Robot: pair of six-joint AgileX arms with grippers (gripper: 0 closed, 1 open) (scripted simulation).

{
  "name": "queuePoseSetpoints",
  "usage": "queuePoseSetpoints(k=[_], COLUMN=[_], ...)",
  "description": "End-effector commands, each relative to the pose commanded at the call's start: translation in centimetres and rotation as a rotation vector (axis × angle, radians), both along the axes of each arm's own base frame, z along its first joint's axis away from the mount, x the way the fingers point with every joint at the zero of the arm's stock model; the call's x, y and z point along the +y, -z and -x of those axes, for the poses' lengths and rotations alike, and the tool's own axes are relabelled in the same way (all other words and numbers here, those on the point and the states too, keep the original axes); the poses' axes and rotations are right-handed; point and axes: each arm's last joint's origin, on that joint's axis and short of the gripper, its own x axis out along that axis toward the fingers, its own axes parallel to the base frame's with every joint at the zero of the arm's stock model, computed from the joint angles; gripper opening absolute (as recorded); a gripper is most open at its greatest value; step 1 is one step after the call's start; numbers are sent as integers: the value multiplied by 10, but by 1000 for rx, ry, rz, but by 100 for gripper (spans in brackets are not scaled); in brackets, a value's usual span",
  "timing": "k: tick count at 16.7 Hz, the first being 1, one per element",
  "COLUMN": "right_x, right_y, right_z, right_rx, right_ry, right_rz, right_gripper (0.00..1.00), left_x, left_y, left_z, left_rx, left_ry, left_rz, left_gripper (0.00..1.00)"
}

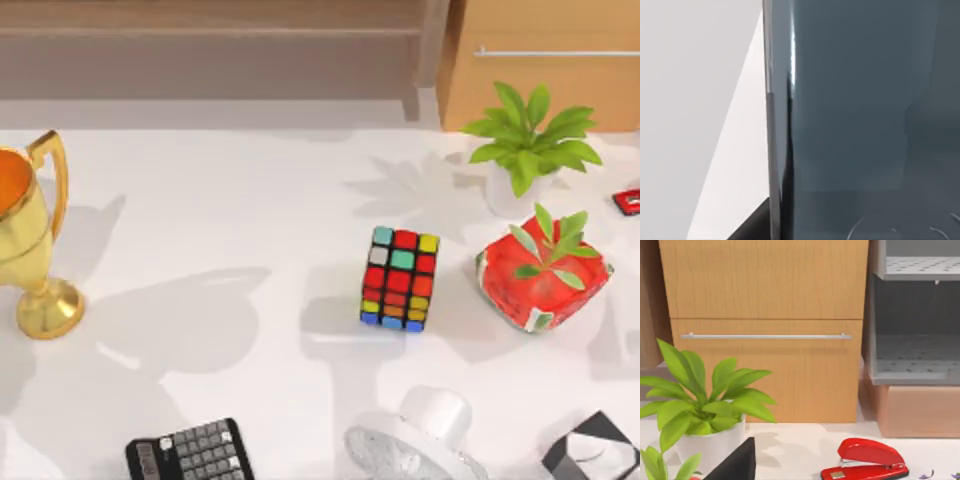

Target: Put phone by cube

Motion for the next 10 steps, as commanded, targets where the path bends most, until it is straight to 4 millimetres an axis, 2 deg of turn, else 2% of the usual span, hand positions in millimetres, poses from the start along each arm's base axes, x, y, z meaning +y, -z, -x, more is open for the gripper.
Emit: queuePoseSetpoints(k=[3, 6, 8, 10], right_x=[0, 0, 0, 0], right_y=[0, 0, 0, 0], right_z=[0, 0, 0, 0], right_rx=[0, 0, 0, 0], right_ry=[0, 0, 0, 0], right_rz=[0, 0, 0, 0], right_gripper=[100, 100, 100, 100], left_x=[-4, -23, -44, -73], left_y=[-40, -66, -75, -78], left_z=[-17, -32, -46, -60], left_rx=[-147, -245, -274, -282], left_ry=[-187, -276, -276, -237], left_rz=[-3, 26, 52, 82], left_gripper=[0, 0, 0, 0])
